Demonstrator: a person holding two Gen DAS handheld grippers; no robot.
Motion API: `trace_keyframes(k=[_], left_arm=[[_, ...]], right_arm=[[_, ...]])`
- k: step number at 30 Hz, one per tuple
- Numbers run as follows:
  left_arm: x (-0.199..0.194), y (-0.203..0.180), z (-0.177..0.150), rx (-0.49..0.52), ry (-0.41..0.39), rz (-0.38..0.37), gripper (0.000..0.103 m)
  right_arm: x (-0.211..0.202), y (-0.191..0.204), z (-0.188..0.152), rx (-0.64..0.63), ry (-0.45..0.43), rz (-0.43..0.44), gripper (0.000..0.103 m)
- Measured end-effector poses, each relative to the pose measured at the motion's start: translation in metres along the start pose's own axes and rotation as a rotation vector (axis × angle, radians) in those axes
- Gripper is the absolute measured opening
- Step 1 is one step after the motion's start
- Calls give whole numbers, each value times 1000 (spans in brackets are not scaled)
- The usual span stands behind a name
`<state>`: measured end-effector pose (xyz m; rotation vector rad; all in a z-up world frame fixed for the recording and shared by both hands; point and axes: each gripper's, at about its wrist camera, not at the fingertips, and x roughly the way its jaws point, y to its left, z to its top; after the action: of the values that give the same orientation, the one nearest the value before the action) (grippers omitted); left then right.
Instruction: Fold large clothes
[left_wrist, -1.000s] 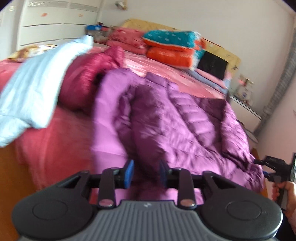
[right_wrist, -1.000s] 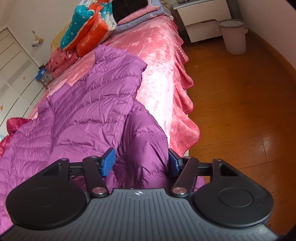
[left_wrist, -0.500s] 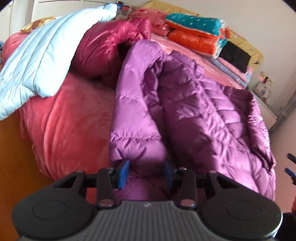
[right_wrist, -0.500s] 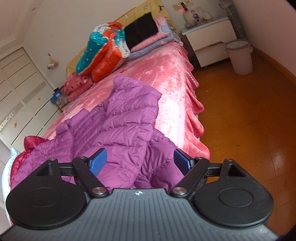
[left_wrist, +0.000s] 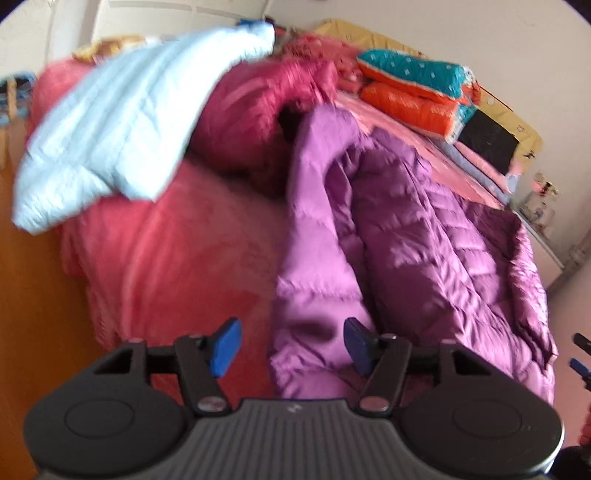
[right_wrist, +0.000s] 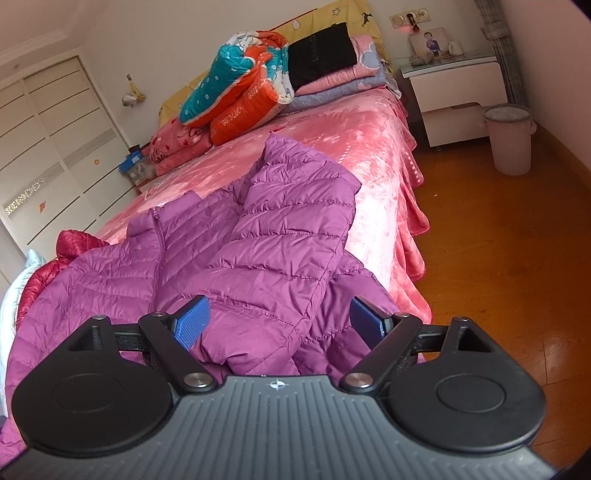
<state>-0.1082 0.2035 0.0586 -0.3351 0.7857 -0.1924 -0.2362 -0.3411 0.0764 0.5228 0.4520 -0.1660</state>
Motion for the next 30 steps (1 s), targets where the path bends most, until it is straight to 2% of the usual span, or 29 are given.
trace_keyframes(k=[5, 7, 8, 9, 10, 12, 17, 21, 25, 30], left_arm=[[22, -10, -6, 6, 51, -20, 58], [25, -10, -6, -5, 55, -15, 41], [25, -10, -5, -4, 54, -17, 35], [23, -10, -3, -11, 52, -30, 23], [21, -8, -1, -27, 50, -49, 15], [12, -5, 5, -56, 40, -70, 10], [-29, 6, 44, -156, -71, -131, 7], [-69, 10, 97, -200, -185, -193, 7], [-92, -9, 155, -162, -271, -222, 7], [-89, -64, 222, -70, -314, -292, 7]], right_arm=[[-7, 2, -2, -15, -4, -5, 103], [-7, 3, -3, -29, -2, -10, 103], [-6, 5, -3, -37, -3, -13, 103], [-6, 6, -3, -44, -3, -14, 103], [-6, 7, -3, -50, -4, -15, 103], [-5, 8, -1, -60, -8, -15, 103], [-3, 13, 3, -59, -26, -6, 103], [-3, 21, 10, -11, -55, 59, 103], [9, 39, 16, -4, -64, 144, 103], [41, 73, 17, -81, -40, 222, 103]])
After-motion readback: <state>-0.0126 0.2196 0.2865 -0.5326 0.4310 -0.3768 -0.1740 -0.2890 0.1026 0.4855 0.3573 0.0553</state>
